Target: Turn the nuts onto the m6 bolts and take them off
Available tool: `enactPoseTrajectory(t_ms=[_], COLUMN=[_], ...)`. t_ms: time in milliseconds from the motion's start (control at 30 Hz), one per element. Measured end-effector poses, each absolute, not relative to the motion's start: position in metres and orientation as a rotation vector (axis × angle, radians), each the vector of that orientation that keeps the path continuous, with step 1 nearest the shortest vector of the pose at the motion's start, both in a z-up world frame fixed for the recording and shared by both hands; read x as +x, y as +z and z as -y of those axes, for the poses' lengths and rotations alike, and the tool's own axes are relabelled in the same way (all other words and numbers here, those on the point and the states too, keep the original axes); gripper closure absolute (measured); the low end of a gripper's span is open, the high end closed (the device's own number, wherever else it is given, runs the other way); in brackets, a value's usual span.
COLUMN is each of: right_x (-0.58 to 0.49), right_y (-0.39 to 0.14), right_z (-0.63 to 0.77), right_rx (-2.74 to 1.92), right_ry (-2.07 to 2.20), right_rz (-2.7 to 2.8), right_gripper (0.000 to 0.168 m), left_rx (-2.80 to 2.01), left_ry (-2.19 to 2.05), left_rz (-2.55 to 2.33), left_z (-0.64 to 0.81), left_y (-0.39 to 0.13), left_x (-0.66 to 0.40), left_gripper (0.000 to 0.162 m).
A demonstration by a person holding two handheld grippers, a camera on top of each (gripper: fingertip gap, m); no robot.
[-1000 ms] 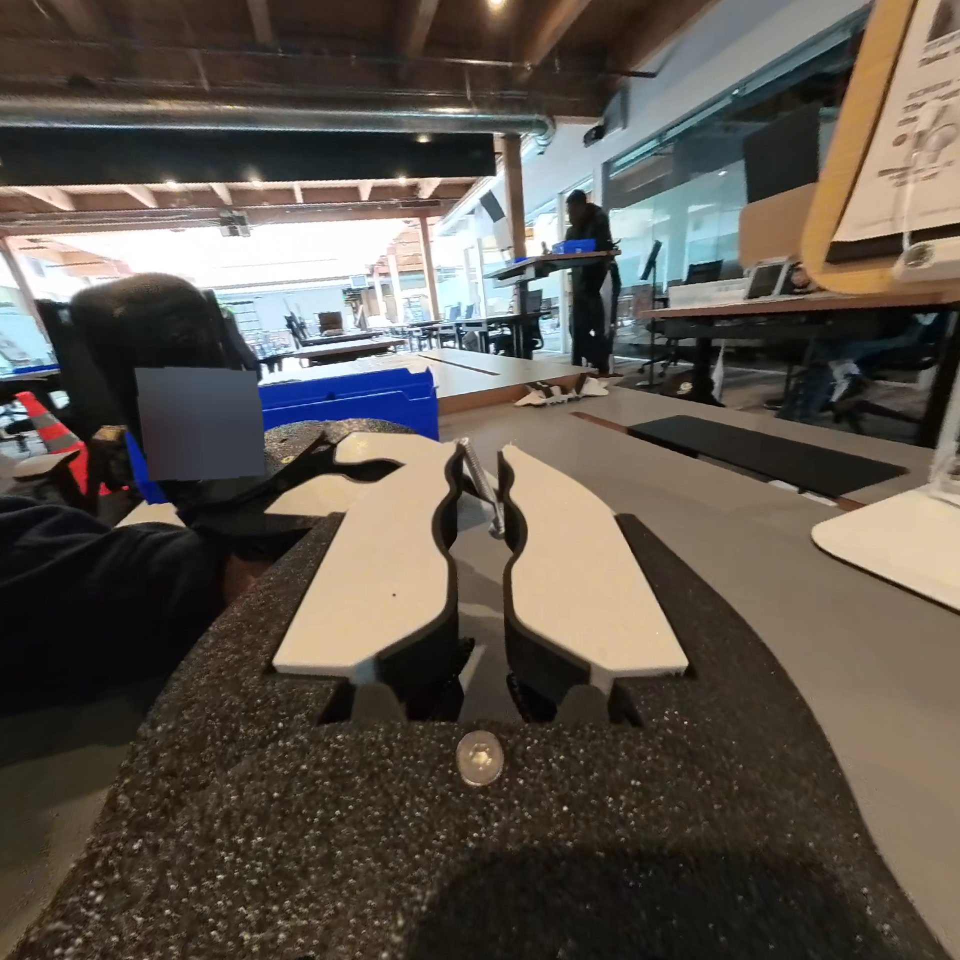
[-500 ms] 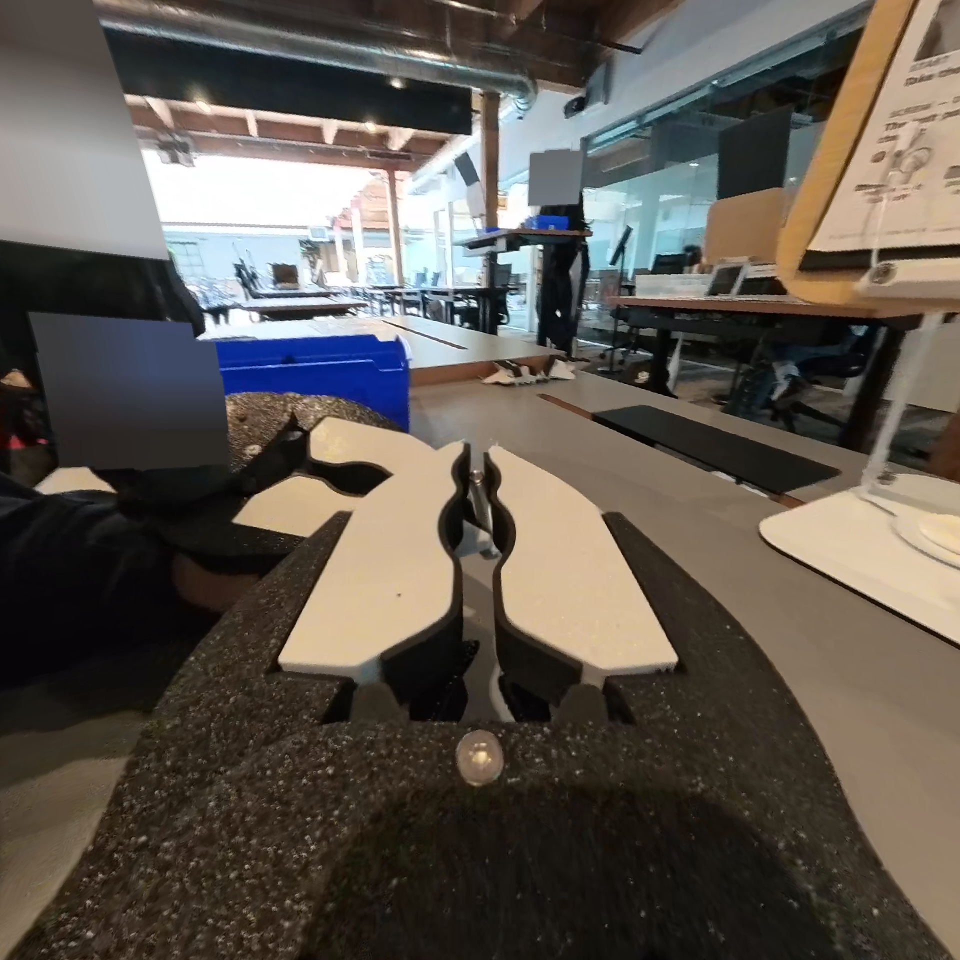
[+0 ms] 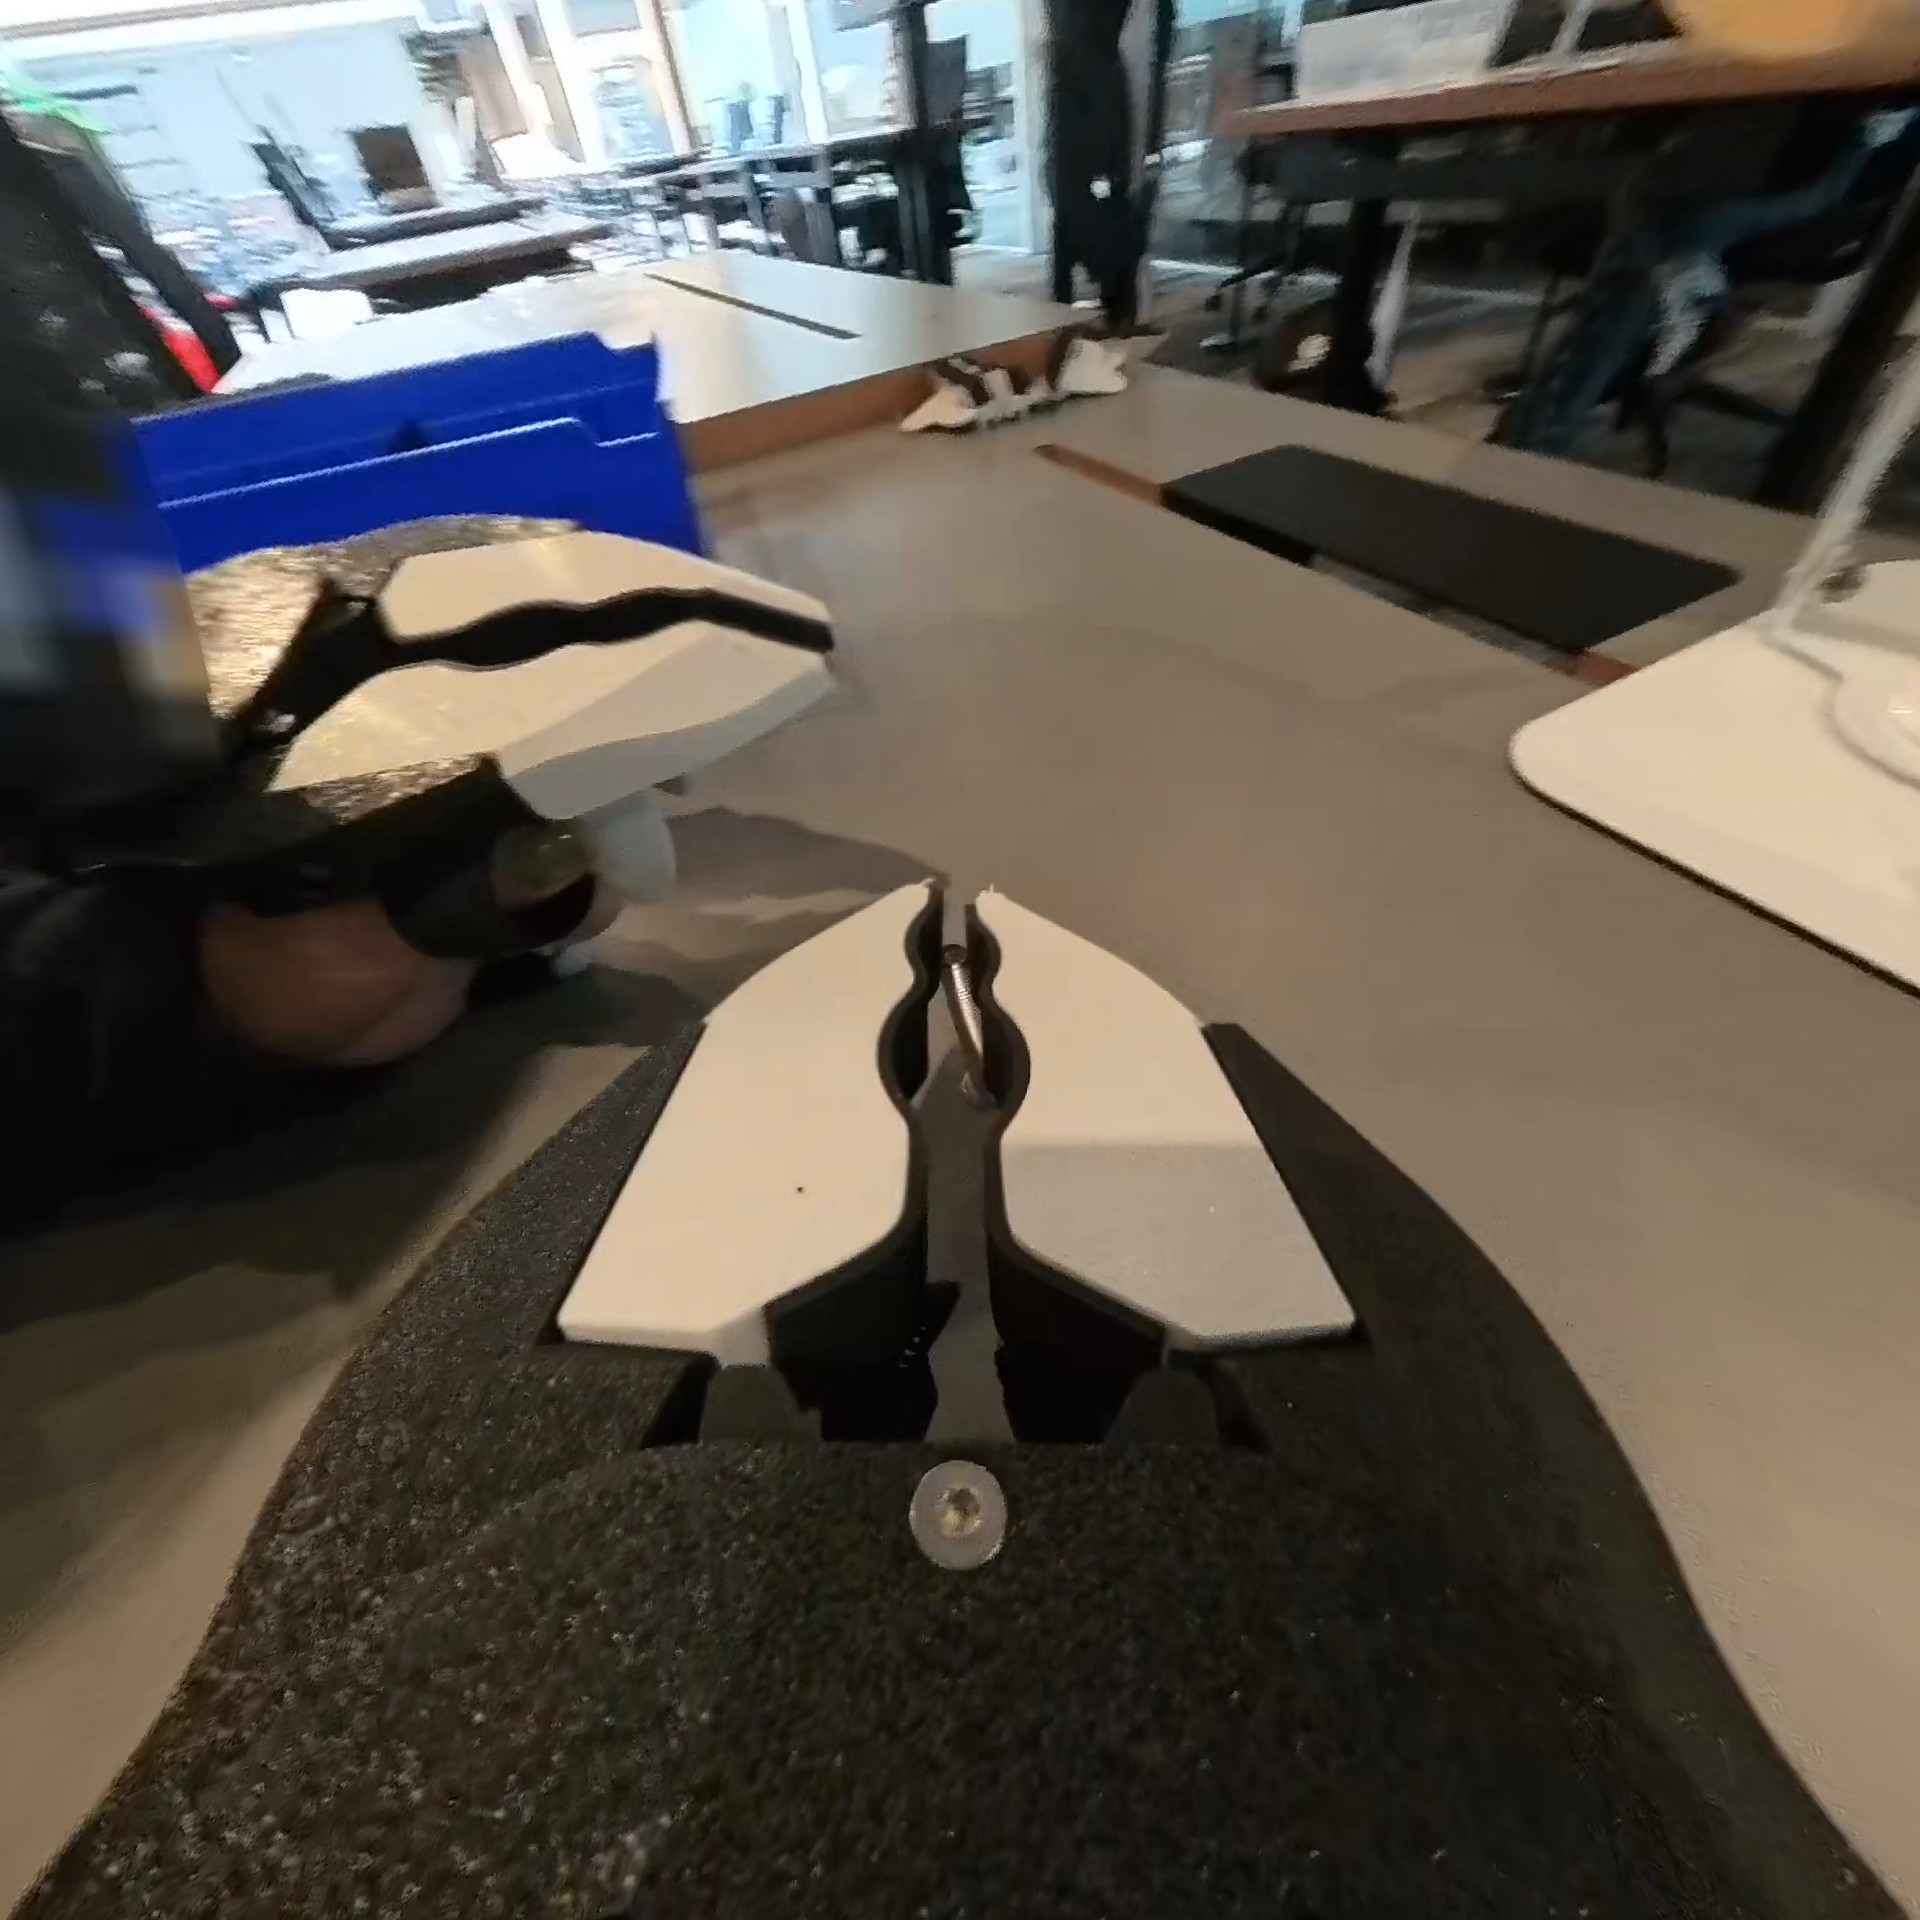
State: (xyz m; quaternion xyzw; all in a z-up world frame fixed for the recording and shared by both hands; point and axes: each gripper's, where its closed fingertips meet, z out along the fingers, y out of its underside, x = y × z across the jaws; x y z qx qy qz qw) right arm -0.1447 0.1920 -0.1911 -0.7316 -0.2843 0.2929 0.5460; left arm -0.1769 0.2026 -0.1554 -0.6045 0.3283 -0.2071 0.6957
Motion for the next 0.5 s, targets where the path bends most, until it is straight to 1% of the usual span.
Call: enactPoseTrajectory(t_ms=[133, 233, 500], right_x=[-0.152, -0.153, -0.165], right_y=[-0.196, -0.203, -0.219], right_z=[-0.181, -0.182, -0.176], right_rx=[-1.782, -1.844, -1.879], right_ry=[0.875, 0.916, 0.674], right_rz=[0.713, 0.703, 0.899], right_gripper=[0.164, 0.164, 0.164], left_rx=[-1.345, -1.344, -1.343], left_ry=[-0.458, -0.457, -0.458], left_rz=[-0.735, -0.734, -0.74], left_z=[-0.202, -0.202, -0.202], left_y=[-0.155, -0.155, -0.156], left_x=[-0.177, -0.177, -0.176], left_gripper=[0.16, 0.161, 0.162])
